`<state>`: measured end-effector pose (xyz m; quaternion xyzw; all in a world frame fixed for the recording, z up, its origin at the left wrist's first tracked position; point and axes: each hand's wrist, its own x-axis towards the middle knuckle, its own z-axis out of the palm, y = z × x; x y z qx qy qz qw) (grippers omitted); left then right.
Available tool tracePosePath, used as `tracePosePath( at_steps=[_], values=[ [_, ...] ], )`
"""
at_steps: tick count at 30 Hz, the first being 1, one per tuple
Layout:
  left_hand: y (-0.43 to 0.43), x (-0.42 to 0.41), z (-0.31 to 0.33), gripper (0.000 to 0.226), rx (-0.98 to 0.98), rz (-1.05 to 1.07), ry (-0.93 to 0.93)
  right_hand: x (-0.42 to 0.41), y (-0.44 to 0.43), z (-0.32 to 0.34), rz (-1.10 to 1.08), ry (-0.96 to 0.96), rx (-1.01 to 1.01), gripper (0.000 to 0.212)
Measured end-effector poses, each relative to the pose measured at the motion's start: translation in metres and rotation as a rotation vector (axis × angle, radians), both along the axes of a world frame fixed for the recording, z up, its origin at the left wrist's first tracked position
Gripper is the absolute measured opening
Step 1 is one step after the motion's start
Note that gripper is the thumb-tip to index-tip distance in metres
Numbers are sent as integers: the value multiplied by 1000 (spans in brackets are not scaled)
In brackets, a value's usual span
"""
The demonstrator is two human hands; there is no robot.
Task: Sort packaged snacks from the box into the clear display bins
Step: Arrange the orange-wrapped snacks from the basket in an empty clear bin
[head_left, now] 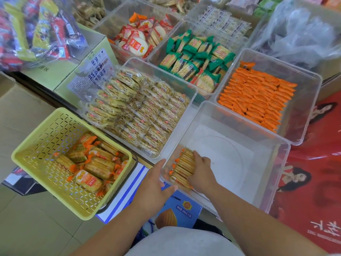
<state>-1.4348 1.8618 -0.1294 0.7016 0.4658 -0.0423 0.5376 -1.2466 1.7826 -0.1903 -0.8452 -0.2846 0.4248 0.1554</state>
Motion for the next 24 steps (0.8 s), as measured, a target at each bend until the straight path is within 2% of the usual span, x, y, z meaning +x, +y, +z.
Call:
tracePosePath(
  at_steps=[9,13,20,24],
  values=[
    [-3,-4,12,93,40,27,3,8,-5,10,248,-134,-105,103],
    [-2,-19,29,81,102,22,-24,9,-4,19,292,-183,-191,102],
    [42,-88,63,38,278,25,-220,0,-2,41,243,-325,-263,95],
    [104,-127,65,43,487,23,-202,-34,1,63,94,-377,-149,89]
  ],
)
